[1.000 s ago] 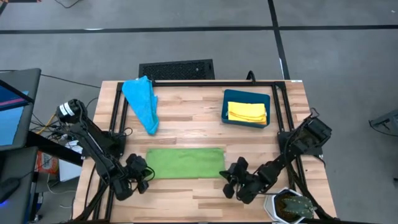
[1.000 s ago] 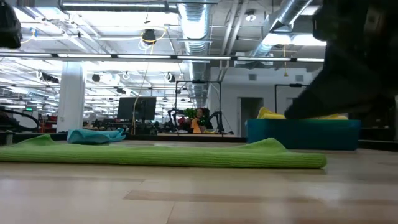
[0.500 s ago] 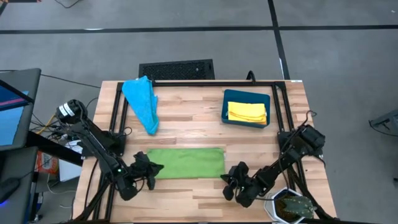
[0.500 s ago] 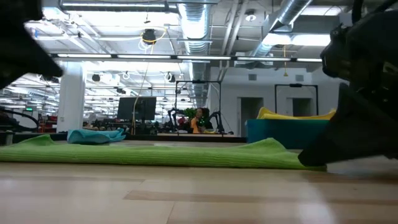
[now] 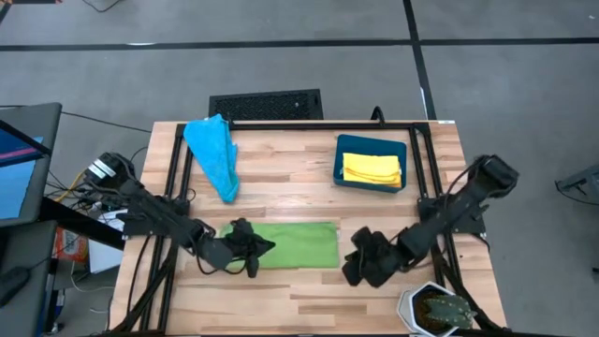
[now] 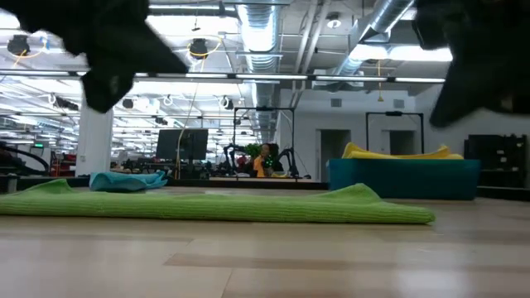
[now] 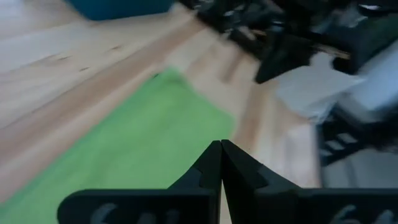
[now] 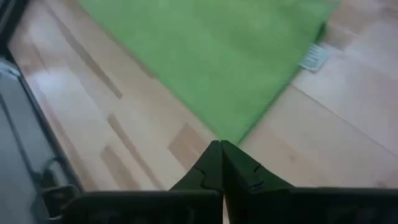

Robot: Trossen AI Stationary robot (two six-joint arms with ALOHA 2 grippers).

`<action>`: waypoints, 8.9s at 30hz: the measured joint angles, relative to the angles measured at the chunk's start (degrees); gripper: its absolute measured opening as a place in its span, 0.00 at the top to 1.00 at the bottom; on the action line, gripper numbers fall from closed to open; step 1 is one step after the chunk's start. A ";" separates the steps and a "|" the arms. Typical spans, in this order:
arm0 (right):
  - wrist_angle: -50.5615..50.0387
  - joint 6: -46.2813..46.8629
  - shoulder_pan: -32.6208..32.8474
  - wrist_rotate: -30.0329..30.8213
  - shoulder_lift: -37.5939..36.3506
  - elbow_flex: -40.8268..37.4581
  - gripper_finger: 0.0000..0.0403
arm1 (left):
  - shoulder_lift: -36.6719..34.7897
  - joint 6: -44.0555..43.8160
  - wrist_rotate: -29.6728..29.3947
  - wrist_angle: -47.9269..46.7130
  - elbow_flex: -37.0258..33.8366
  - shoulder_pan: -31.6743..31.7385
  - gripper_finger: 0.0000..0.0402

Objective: Fold microfiber towels
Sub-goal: Fold the green microfiber cloth

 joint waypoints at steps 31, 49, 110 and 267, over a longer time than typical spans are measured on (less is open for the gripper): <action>-7.54 14.84 -6.78 -19.07 -2.22 1.31 0.42 | -7.07 14.47 39.69 -17.30 14.47 16.07 0.50; -11.65 23.91 -6.06 -15.72 -1.75 0.48 0.43 | -20.02 13.01 36.96 -29.78 6.63 19.05 0.49; -16.97 21.95 -9.82 -11.51 16.74 16.46 0.96 | -22.71 0.61 33.16 -25.61 -4.37 14.87 0.47; -0.55 -19.44 -3.63 4.22 32.84 31.32 0.77 | 25.64 7.39 13.14 -2.03 16.28 3.86 1.00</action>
